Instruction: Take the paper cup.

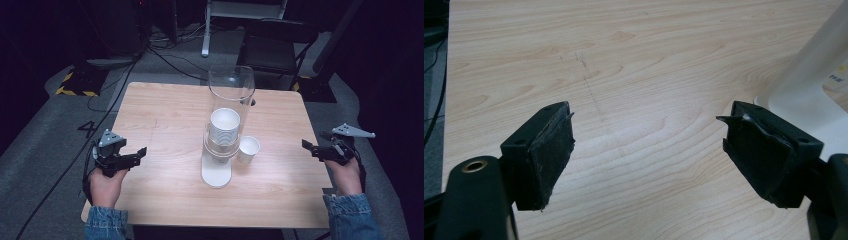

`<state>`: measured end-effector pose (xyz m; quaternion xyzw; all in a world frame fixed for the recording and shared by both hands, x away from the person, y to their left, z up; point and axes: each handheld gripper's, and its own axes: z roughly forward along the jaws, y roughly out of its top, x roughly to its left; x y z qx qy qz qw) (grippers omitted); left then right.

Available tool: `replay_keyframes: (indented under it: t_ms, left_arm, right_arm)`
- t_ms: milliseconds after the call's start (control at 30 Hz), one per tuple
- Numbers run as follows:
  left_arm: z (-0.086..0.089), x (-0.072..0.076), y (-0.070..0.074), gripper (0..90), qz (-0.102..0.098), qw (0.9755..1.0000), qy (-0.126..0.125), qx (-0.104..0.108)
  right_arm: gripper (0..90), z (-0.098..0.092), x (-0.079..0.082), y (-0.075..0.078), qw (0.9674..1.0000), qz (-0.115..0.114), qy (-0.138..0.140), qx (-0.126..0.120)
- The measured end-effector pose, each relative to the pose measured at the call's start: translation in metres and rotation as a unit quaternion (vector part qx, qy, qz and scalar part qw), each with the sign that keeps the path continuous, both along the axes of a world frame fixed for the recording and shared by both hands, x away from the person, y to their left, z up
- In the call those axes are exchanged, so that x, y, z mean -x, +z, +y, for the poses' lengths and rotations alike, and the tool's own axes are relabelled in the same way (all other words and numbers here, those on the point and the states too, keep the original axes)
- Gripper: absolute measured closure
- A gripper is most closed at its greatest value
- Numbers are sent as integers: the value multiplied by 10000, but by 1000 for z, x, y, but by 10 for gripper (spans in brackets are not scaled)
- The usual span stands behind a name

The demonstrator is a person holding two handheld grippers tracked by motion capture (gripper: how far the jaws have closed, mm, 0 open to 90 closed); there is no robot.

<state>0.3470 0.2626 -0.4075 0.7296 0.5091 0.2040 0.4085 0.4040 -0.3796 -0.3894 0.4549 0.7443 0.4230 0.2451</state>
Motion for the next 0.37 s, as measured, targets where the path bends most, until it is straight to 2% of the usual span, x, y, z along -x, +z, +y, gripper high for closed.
replay_keyframes:
  t_ms: [167,367]
  left_arm:
    - [-1,0,-1,196,2,10000,-23,-41]
    - [-2,0,0,196,-4,10000,-35,-69]
  right_arm:
    - [157,4,-4,-8,10000,59,19,43]
    - [157,7,-3,-7,9999,-81,114,45]
